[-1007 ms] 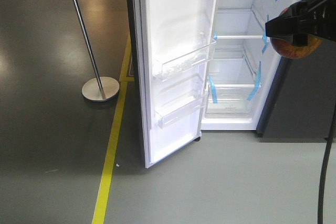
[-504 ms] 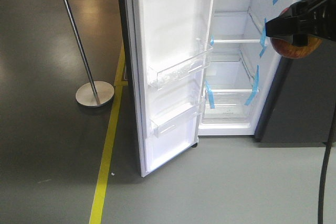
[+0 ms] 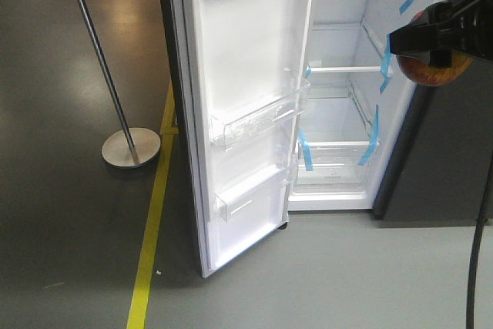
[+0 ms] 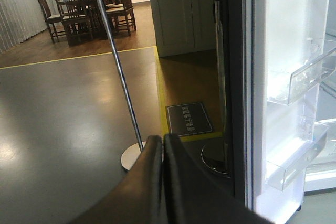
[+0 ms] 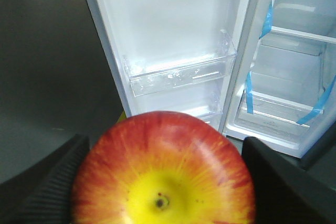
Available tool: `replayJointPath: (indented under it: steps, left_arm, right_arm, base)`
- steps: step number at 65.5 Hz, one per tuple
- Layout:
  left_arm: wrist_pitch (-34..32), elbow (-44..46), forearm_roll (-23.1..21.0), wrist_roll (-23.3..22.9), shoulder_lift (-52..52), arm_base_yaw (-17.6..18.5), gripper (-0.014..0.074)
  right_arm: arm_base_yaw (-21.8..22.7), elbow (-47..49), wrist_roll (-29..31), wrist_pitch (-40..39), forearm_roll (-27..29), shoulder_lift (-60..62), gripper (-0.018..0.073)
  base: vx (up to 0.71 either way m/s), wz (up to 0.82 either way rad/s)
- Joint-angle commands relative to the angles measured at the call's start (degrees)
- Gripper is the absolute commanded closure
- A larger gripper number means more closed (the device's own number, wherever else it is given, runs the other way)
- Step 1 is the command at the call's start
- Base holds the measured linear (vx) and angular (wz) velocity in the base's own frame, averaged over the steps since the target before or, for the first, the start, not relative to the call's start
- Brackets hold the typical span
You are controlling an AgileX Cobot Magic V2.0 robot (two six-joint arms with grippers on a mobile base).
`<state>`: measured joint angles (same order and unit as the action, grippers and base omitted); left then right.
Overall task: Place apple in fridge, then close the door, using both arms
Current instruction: 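Approach the refrigerator opening with the apple held in the right gripper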
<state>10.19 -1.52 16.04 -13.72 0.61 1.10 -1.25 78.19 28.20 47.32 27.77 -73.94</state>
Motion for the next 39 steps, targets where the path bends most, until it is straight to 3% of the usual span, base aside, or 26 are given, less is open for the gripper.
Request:
replayJointPath:
  steps: [1, 39]
  left_arm:
    - [-4.15, -0.77, 0.15, -0.17, 0.96, -0.07, 0.0604]
    - [-4.15, -0.77, 0.15, -0.17, 0.96, -0.07, 0.0604]
  right_arm:
    - [-0.04, 1.67, 0.13, -3.61, 1.47, 1.65, 0.0426]
    - [-0.04, 1.67, 0.13, -3.61, 1.47, 1.65, 0.0426]
  base:
    - [0.13, -0.01]
    - [0.13, 0.00]
